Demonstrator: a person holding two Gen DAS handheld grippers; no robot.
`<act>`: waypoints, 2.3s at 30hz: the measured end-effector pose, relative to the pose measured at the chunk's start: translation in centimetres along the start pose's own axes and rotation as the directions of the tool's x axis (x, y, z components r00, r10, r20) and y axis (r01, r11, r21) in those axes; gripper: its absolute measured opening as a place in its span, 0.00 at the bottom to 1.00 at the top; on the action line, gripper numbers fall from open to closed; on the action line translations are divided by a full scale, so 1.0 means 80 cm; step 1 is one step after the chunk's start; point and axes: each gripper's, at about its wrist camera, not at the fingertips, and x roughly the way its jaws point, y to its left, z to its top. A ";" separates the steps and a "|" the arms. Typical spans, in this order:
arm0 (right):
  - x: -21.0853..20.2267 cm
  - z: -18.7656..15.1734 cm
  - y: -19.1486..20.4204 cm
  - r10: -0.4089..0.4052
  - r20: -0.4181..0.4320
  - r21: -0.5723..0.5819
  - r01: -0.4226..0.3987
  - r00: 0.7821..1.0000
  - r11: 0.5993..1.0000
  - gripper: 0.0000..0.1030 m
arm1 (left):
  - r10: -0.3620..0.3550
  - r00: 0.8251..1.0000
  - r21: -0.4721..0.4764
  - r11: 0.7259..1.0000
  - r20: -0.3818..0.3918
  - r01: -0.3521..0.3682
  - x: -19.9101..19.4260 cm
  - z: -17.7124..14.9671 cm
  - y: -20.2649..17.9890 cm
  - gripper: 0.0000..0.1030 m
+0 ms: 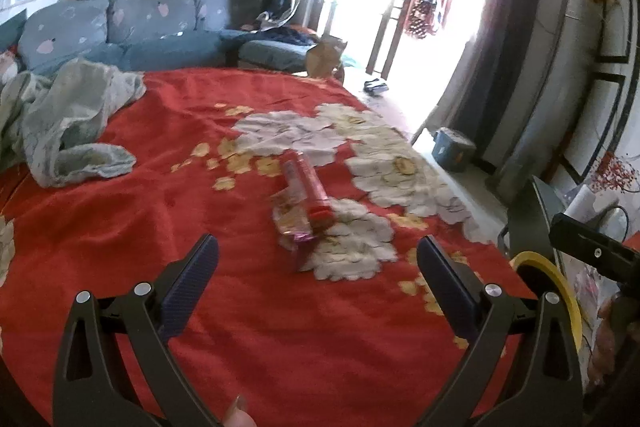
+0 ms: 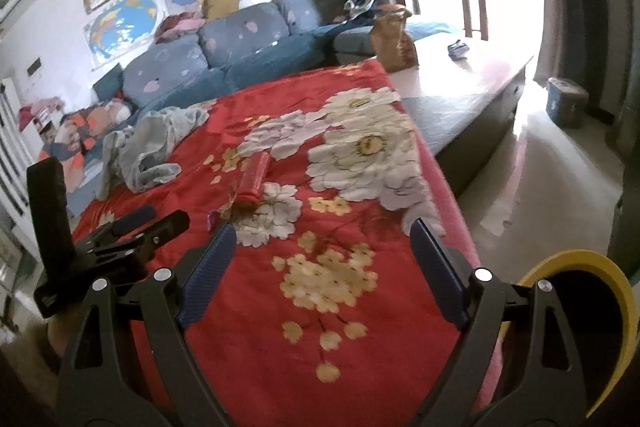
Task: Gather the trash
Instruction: 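Move both open tools back over the bedspread trash, then grasp the red cylinder with the right tool while the left tool grasps the yellow snack packet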
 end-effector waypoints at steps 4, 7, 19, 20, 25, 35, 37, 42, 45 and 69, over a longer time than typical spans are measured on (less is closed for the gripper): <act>0.029 0.010 0.009 0.018 -0.025 -0.015 -0.018 1.000 1.000 0.78 | 0.004 1.000 -0.019 1.000 -0.024 -0.005 0.011 -0.002 0.015 0.92; 0.050 0.020 0.014 0.019 -0.042 -0.021 -0.020 0.999 1.000 0.78 | -0.014 0.999 -0.017 1.000 -0.051 0.013 0.024 -0.001 0.018 0.86; 0.136 0.050 0.023 0.051 -0.131 -0.009 -0.053 0.990 0.999 0.78 | -0.071 0.982 -0.071 0.996 -0.175 0.059 0.083 -0.001 0.026 0.50; 0.141 0.050 0.024 0.056 -0.137 -0.006 -0.057 0.989 0.998 0.78 | -0.077 0.980 -0.075 0.995 -0.185 0.064 0.087 -0.001 0.027 0.49; 0.174 0.052 0.035 0.076 -0.172 -0.004 -0.078 0.982 0.997 0.78 | -0.112 0.974 -0.121 0.989 -0.199 0.089 0.095 -0.004 0.035 0.32; 0.232 0.056 0.067 0.149 -0.240 0.014 -0.150 0.959 0.989 0.67 | -0.117 0.979 -0.220 0.972 -0.164 0.079 0.072 -0.007 0.076 0.21; 0.244 0.054 0.074 0.162 -0.259 0.017 -0.163 0.952 0.986 0.62 | -0.106 0.983 -0.231 0.970 -0.150 0.070 0.063 -0.005 0.085 0.20; 0.266 0.047 0.084 0.181 -0.309 0.033 -0.180 0.934 0.983 0.27 | -0.066 0.993 -0.221 0.974 -0.098 0.043 0.038 0.007 0.096 0.20; 0.263 0.042 0.083 0.187 -0.307 0.038 -0.184 0.933 0.982 0.27 | -0.055 0.996 -0.204 0.978 -0.074 0.039 0.024 0.013 0.096 0.20; 0.064 0.030 -0.033 0.066 -0.073 0.072 -0.061 0.995 0.996 0.27 | -0.229 0.972 0.005 0.973 -0.057 0.230 -0.003 0.020 -0.046 0.20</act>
